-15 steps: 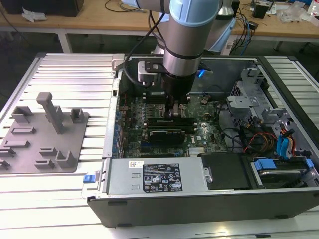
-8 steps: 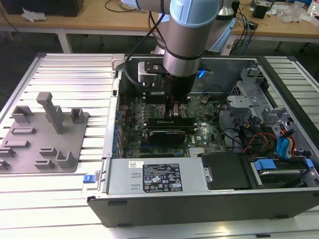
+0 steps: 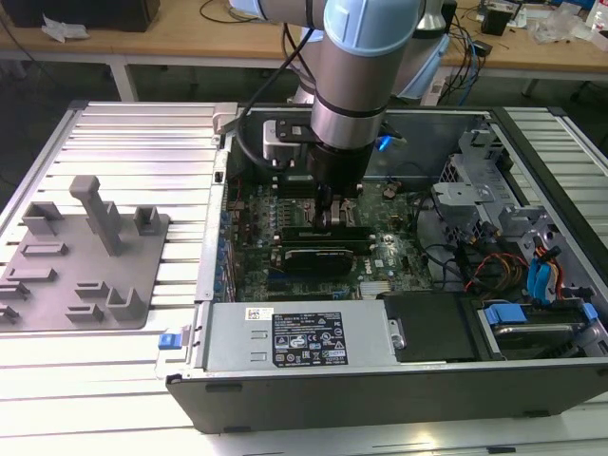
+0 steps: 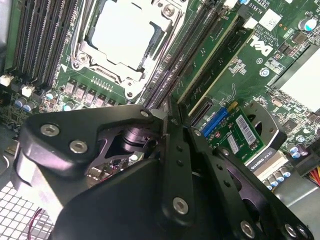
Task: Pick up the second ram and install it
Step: 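Insert the second ram into the second slot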
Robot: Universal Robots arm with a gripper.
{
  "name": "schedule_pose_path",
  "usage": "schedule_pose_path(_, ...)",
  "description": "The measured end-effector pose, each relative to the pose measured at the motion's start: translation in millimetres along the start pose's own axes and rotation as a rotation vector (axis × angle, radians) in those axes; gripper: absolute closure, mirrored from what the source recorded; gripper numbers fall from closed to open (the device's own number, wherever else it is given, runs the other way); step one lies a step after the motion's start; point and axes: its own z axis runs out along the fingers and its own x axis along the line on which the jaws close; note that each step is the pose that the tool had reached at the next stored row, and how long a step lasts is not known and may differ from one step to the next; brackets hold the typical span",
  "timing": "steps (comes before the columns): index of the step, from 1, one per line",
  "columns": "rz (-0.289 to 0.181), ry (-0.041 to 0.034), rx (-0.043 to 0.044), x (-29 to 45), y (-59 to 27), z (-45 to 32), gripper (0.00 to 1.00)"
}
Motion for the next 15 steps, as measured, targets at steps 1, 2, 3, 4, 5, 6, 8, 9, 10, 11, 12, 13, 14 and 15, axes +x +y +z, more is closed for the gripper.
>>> schedule_pose_path(1, 0.000, -0.0001, 0.0001, 0.0, 0.0, 0.2, 0.91)
schedule_pose_path(2, 0.000, -0.0006, 0.0003, 0.0, -0.1, 1.1, 0.91)
schedule_pose_path(3, 0.000, -0.0003, 0.0002, 0.0, -0.1, 1.5, 0.91)
schedule_pose_path(4, 0.000, 0.0000, 0.0001, 0.1, -0.1, 2.1, 0.91)
schedule_pose_path(5, 0.000, 0.0001, 0.0000, 0.2, -0.1, 2.5, 0.91)
schedule_pose_path(6, 0.000, -0.0001, 0.0001, 0.1, -0.1, 2.6, 0.91)
schedule_pose_path(8, 0.000, -0.0004, 0.0002, 0.0, -0.1, 1.2, 0.91)
schedule_pose_path(9, 0.000, -0.0003, 0.0001, 0.0, 0.0, 0.8, 0.91)
schedule_pose_path(10, 0.001, -0.0003, 0.0002, 0.0, -0.1, 0.8, 0.91)
schedule_pose_path(11, 0.012, -0.0017, 0.0006, 0.0, -0.1, 1.0, 0.91)
schedule_pose_path(12, 0.020, -0.0031, 0.0011, 0.0, 0.0, 1.1, 0.91)
schedule_pose_path(13, 0.026, -0.0038, 0.0013, 0.0, -0.1, 1.2, 0.91)
schedule_pose_path(14, 0.028, -0.0041, 0.0014, 0.0, -0.1, 1.2, 0.91)
schedule_pose_path(15, 0.029, -0.0045, 0.0015, 0.0, -0.1, 1.2, 0.91)
